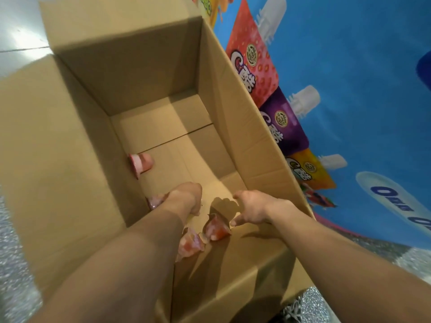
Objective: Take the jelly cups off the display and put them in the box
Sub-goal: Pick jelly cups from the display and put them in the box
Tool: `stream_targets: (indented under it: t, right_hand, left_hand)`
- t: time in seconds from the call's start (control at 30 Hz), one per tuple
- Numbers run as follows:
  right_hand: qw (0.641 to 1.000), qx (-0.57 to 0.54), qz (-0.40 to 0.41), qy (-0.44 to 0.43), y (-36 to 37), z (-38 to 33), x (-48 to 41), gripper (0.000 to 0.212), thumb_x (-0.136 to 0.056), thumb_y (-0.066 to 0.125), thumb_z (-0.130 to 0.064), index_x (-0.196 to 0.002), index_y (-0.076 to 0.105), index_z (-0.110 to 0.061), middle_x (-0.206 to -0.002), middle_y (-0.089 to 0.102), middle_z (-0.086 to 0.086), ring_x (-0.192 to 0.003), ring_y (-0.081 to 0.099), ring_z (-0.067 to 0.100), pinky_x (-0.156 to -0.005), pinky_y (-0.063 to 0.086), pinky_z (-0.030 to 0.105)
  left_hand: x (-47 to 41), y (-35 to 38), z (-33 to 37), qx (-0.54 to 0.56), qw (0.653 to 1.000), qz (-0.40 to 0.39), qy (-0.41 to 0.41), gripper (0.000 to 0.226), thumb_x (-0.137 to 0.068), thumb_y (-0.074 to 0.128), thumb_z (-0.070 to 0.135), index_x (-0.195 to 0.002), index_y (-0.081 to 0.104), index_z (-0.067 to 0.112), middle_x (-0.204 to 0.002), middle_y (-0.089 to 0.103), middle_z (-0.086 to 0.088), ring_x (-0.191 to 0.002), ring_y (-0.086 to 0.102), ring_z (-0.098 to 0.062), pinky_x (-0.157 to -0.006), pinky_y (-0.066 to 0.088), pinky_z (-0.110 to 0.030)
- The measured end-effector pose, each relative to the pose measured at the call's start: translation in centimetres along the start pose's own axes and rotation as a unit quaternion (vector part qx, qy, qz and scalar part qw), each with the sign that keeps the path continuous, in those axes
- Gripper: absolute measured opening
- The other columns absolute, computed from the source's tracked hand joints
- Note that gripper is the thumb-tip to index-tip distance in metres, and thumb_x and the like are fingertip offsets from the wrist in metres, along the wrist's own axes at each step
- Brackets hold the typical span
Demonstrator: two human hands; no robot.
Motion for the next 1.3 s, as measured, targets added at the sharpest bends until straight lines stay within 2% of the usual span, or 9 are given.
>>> stream_targets:
  t: [0.13,0.33,0.53,0.77,0.9,1.03,1.1,1.17,1.3]
  right_hand:
    - [0.998,0.045,-0.023,-0.029,1.5,-1.2,-1.1,0.075,-0.085,0.079,-0.035,-0.148,0.041,-0.025,-0.140,0.056,0.005,-0.123,0.056,0.027,-0.103,0.049,0.042]
    - [0.983,0.152,-0.060,-0.078,4.2,-4.1,-3.7,0.048,-0.087,0.072,-0.025,-0.133,0.059,-0.020,-0.130,0.064,0.003,-0.113,0.060,0.025,-0.096,0.052,0.035]
    - [0.958,0.251,-0.094,-0.104,6.1,-5.8,-4.4,0.062,-0.090,0.070,-0.034,-0.146,0.048,-0.020,-0.142,0.056,0.003,-0.127,0.055,0.024,-0.105,0.046,0.032]
    - [0.922,0.362,-0.074,-0.113,7.7,-6.9,-4.7,0.058,-0.085,0.075,-0.029,-0.137,0.052,-0.016,-0.133,0.053,0.010,-0.118,0.057,0.027,-0.093,0.049,0.035]
    - [0.965,0.241,-0.054,-0.082,6.1,-5.7,-5.5,0.050,-0.090,0.069,-0.028,-0.134,0.052,-0.014,-0.133,0.053,0.012,-0.116,0.058,0.027,-0.091,0.049,0.032]
    - [0.996,-0.053,-0.053,-0.042,3.0,-3.9,-5.0,0.040,-0.088,0.069,-0.002,-0.126,0.056,0.000,-0.117,0.067,0.007,-0.101,0.067,0.020,-0.062,0.051,0.011]
    - [0.987,-0.146,-0.049,-0.039,1.7,-3.3,-4.5,0.043,-0.087,0.071,-0.001,-0.126,0.055,0.000,-0.113,0.069,0.007,-0.091,0.066,0.016,-0.071,0.059,0.021]
    - [0.964,-0.255,-0.065,-0.039,1.5,-2.7,-4.3,0.050,-0.084,0.074,-0.002,-0.128,0.051,-0.003,-0.106,0.071,0.010,-0.085,0.072,0.019,-0.069,0.062,0.034]
    - [0.917,-0.363,-0.156,-0.048,2.9,-2.7,-3.6,0.052,-0.087,0.076,-0.009,-0.132,0.053,-0.019,-0.114,0.072,0.017,-0.094,0.071,0.032,-0.075,0.062,0.044]
  left_hand:
    - [0.7,-3.4,-1.4,0.149,0.989,-0.026,0.001,0.055,-0.078,0.085,0.029,-0.119,0.059,0.004,-0.105,0.065,-0.008,-0.094,0.065,-0.028,-0.080,0.058,-0.037]
    - [4.8,-9.3,-4.7,0.309,0.950,-0.019,0.035,0.050,-0.074,0.088,0.028,-0.114,0.064,0.011,-0.097,0.066,-0.008,-0.079,0.067,-0.023,-0.064,0.061,-0.034]
    - [7.4,-10.4,-6.4,0.332,0.943,-0.005,0.032,0.043,-0.075,0.085,0.035,-0.104,0.071,0.007,-0.098,0.071,-0.007,-0.084,0.070,-0.020,-0.056,0.053,-0.022]
    - [8.6,-9.5,-5.6,0.367,0.929,-0.019,0.053,0.045,-0.078,0.084,0.029,-0.115,0.066,0.010,-0.103,0.069,-0.006,-0.090,0.069,-0.022,-0.067,0.058,-0.028]
    - [8.7,-9.5,-5.3,0.381,0.922,-0.018,0.062,0.046,-0.078,0.084,0.021,-0.117,0.062,0.011,-0.100,0.066,-0.005,-0.090,0.066,-0.021,-0.061,0.056,-0.027]
    - [8.3,-9.4,-5.3,0.395,0.916,-0.019,0.060,0.050,-0.077,0.084,0.018,-0.120,0.059,0.014,-0.107,0.065,-0.007,-0.098,0.066,-0.024,-0.070,0.059,-0.031]
    - [8.1,-9.3,-5.6,0.404,0.913,-0.022,0.056,0.053,-0.078,0.084,0.016,-0.125,0.057,0.016,-0.110,0.065,-0.008,-0.099,0.066,-0.024,-0.075,0.060,-0.034]
    - [8.1,-9.4,-5.8,0.391,0.918,-0.021,0.059,0.044,-0.082,0.081,0.016,-0.122,0.062,0.013,-0.108,0.067,-0.008,-0.094,0.066,-0.022,-0.078,0.060,-0.034]
    - [8.5,-9.6,-6.3,0.391,0.918,-0.031,0.053,0.031,-0.088,0.073,0.022,-0.115,0.067,0.007,-0.107,0.070,-0.011,-0.095,0.067,-0.025,-0.078,0.057,-0.034]
Point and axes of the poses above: each hand's wrist, its own x-axis away from the middle knuckle, its own y-axis out of the palm, z = x × y, the point moved 7 cm from there along -x, towards the middle knuckle
